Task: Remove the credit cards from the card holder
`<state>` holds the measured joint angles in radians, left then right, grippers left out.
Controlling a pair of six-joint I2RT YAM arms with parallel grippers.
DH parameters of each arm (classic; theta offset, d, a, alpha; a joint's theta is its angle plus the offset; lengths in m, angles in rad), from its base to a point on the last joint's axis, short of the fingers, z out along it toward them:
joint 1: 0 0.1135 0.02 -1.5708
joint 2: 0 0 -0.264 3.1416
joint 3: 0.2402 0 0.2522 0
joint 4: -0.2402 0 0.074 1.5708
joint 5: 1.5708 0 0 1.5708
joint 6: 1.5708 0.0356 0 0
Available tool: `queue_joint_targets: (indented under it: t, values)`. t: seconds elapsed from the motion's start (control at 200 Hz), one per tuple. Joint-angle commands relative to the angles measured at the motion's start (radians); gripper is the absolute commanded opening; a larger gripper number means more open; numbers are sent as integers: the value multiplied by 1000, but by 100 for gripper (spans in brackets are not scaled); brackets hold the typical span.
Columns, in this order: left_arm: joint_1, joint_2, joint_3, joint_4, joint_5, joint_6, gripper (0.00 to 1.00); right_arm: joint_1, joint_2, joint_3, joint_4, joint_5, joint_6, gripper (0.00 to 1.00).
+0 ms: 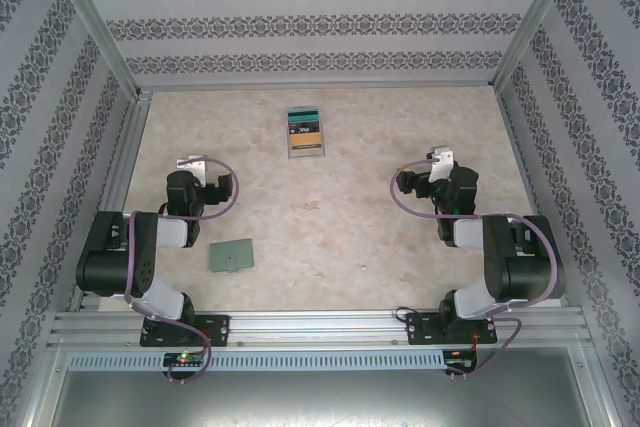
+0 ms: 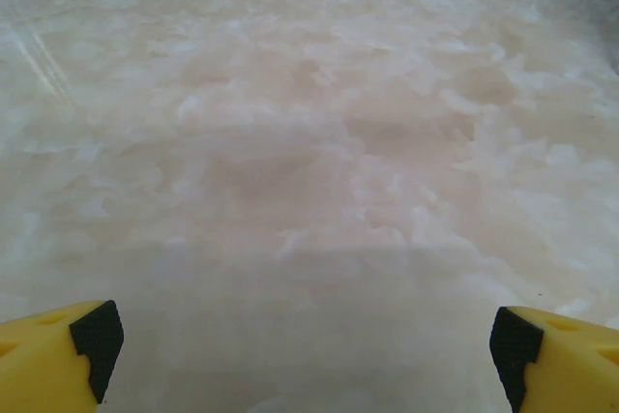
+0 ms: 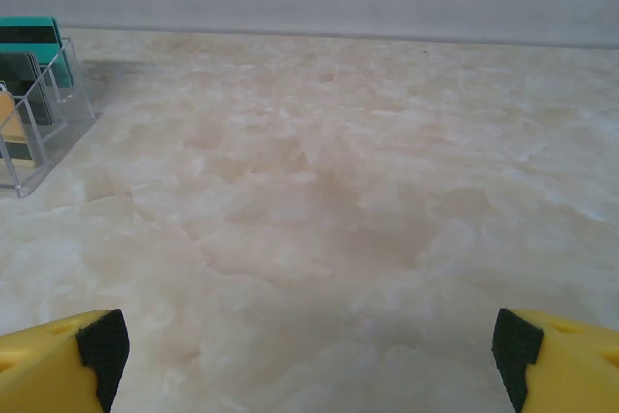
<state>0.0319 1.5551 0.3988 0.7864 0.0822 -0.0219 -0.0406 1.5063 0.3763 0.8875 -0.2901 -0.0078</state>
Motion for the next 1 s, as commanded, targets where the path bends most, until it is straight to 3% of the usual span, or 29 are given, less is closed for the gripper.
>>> queue_joint_targets:
  t: [0.0, 0.445, 0.57, 0.635, 0.794, 0.904, 0.994]
  values:
    - [-9, 5, 20, 36, 2, 19, 99, -1, -3, -10, 39, -27, -16, 98]
    - [-9, 5, 21, 33, 2, 19, 99, -1, -3, -9, 38, -25, -15, 98]
    - [-9, 5, 20, 36, 2, 18, 99, 1, 2, 7, 14, 140, 39, 98]
    - [-9, -11, 37, -5, -4, 15, 99, 6, 0, 9, 8, 165, 42, 98]
    - [-9, -155, 196, -388, -87, -36, 99, 16, -83, 6, -54, 249, 58, 98]
    - [-8, -278, 298, -648, -188, -210, 99, 18, -221, 53, -270, 373, 120, 98]
    - [-3, -333, 431, -995, -212, -404, 99, 1, -341, 154, -565, 485, 341, 98]
